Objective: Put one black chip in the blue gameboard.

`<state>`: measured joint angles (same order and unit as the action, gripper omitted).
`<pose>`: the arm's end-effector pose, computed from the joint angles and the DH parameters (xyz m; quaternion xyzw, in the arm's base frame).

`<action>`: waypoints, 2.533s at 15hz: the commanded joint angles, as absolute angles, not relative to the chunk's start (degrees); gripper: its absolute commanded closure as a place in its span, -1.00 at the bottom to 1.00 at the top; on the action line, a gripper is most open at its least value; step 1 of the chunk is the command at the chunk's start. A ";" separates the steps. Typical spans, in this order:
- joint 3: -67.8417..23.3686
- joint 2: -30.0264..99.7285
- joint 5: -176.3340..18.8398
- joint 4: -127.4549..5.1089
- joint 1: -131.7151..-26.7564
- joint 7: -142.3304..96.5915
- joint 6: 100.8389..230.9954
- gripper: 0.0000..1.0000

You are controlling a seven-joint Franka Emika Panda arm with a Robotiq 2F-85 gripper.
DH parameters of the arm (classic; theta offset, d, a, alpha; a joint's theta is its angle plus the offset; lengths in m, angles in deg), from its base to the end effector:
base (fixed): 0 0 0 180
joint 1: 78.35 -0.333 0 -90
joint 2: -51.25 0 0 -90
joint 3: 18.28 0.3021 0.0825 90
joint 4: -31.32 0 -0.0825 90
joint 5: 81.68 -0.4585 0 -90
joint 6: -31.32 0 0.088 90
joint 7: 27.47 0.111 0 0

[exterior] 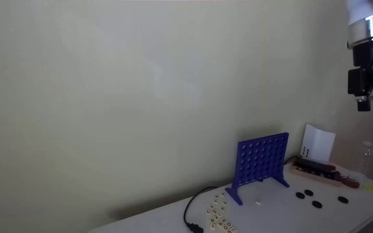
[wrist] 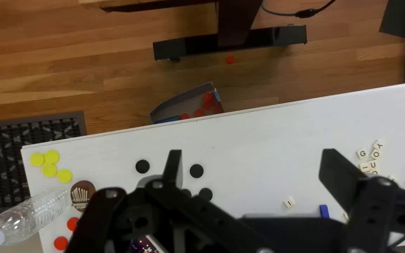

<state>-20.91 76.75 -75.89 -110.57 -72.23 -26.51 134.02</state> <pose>0.4448 -0.0765 0.3827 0.9901 -0.0637 -0.1213 0.0299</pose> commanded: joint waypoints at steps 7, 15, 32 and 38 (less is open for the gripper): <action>-21.10 75.57 -75.82 -106.87 -73.07 -27.49 127.11 -1.00; -26.70 66.73 -77.19 -97.12 -70.27 -26.68 122.24 -1.00; -28.51 51.00 -75.77 -98.94 -68.71 -23.85 140.00 -1.00; -28.58 39.05 -85.92 -102.20 -66.69 -36.53 160.42 -1.00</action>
<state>-29.03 44.48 -80.08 -101.83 -68.25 -29.69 153.44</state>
